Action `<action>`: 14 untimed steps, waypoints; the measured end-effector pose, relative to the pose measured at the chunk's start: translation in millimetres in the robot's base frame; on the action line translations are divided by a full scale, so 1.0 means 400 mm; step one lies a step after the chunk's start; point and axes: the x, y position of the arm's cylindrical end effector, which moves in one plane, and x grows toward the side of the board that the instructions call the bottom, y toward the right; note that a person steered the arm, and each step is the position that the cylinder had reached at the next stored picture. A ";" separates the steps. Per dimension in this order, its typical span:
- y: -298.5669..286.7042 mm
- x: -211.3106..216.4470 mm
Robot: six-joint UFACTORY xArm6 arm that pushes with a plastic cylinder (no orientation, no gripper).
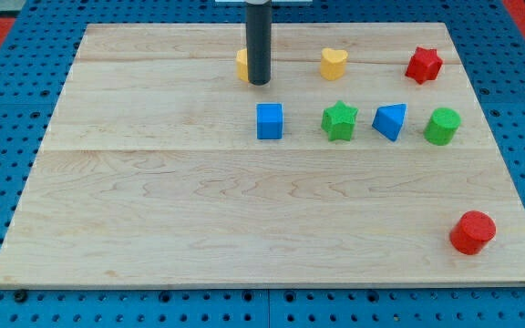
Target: Move the red circle to the left side of the yellow hexagon
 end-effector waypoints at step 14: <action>0.416 0.587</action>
